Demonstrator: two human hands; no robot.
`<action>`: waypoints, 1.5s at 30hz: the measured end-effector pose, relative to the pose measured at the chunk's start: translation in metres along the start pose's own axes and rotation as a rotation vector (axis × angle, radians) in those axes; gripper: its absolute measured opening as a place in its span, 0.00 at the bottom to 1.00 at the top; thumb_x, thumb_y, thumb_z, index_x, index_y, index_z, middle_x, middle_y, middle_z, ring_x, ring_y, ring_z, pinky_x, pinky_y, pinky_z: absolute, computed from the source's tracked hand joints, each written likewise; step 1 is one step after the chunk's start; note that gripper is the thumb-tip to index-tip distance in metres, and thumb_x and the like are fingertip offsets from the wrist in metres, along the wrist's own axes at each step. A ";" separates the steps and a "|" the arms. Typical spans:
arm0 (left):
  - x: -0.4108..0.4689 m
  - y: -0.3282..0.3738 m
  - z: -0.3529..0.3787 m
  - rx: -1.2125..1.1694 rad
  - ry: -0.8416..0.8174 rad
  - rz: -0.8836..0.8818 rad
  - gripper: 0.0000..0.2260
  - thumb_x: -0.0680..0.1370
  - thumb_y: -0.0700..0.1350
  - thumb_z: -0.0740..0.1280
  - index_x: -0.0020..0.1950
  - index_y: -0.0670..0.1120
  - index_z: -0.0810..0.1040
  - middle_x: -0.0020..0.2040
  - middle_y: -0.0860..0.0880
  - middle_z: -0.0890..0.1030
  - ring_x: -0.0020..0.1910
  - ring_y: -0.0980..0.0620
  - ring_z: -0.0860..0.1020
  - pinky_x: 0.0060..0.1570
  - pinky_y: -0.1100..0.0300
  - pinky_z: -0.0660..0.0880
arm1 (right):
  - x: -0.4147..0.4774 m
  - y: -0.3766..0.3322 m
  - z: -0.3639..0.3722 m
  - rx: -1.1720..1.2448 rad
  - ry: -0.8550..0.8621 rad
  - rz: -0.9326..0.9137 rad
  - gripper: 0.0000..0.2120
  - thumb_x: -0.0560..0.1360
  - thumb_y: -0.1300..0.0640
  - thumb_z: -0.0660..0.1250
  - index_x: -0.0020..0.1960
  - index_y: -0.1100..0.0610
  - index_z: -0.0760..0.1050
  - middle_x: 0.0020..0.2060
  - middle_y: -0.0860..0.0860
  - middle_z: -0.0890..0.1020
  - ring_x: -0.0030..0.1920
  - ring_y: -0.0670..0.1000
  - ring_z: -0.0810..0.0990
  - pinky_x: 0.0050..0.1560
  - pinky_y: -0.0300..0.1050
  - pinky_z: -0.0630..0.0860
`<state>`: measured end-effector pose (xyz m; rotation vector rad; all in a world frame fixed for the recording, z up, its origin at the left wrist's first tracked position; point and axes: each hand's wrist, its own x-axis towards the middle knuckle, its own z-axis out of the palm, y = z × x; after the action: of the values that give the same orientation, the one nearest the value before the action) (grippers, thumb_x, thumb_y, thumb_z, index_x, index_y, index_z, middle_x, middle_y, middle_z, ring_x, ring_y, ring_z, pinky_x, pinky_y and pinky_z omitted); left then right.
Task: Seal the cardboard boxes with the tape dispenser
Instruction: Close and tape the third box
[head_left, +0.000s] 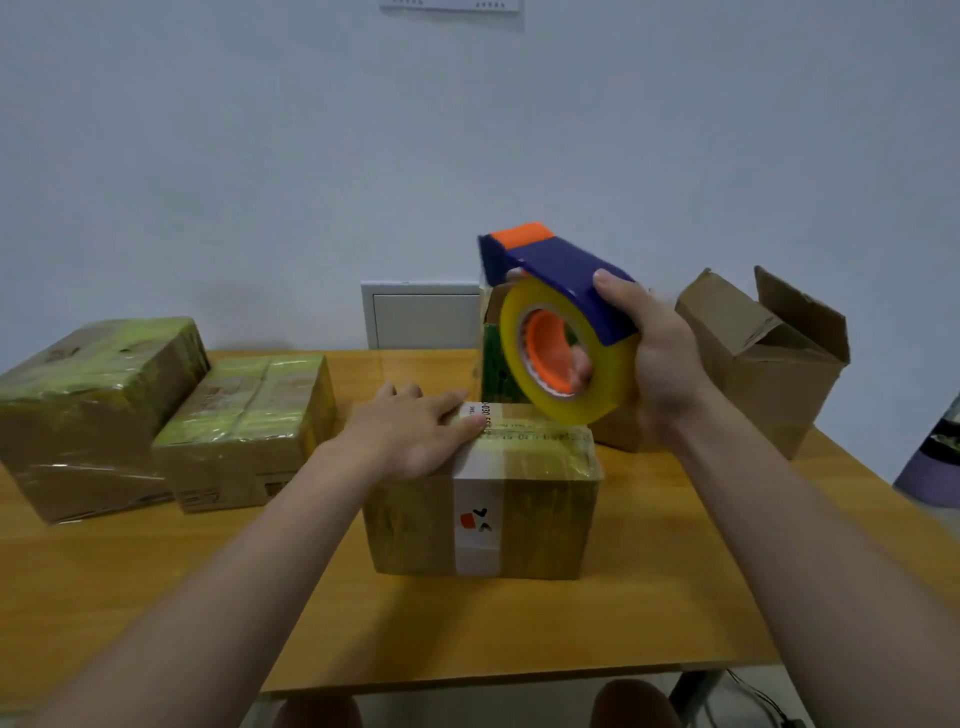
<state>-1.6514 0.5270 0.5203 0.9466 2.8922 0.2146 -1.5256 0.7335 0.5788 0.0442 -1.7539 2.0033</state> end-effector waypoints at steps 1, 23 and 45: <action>-0.003 -0.006 -0.002 -0.037 0.010 0.014 0.30 0.80 0.73 0.47 0.82 0.67 0.57 0.74 0.47 0.71 0.73 0.42 0.67 0.68 0.42 0.70 | 0.001 0.004 0.002 0.035 -0.063 0.051 0.25 0.77 0.42 0.67 0.63 0.61 0.80 0.44 0.56 0.85 0.36 0.50 0.83 0.37 0.44 0.80; -0.034 -0.023 0.012 -1.031 0.388 -0.121 0.09 0.85 0.48 0.65 0.62 0.57 0.81 0.61 0.55 0.79 0.57 0.58 0.76 0.49 0.61 0.72 | 0.006 0.017 -0.001 -0.004 -0.375 0.276 0.38 0.68 0.32 0.73 0.66 0.60 0.79 0.27 0.54 0.79 0.26 0.52 0.77 0.33 0.45 0.79; -0.049 -0.023 -0.014 -2.164 -0.204 -0.001 0.15 0.71 0.42 0.75 0.56 0.41 0.86 0.47 0.44 0.85 0.35 0.56 0.83 0.33 0.66 0.80 | 0.039 0.013 -0.008 -0.045 -0.527 0.386 0.44 0.55 0.38 0.84 0.61 0.64 0.77 0.34 0.55 0.85 0.31 0.53 0.83 0.37 0.46 0.83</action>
<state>-1.6272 0.4781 0.5322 0.2811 0.9616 2.1560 -1.5629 0.7530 0.5780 0.2574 -2.2726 2.3795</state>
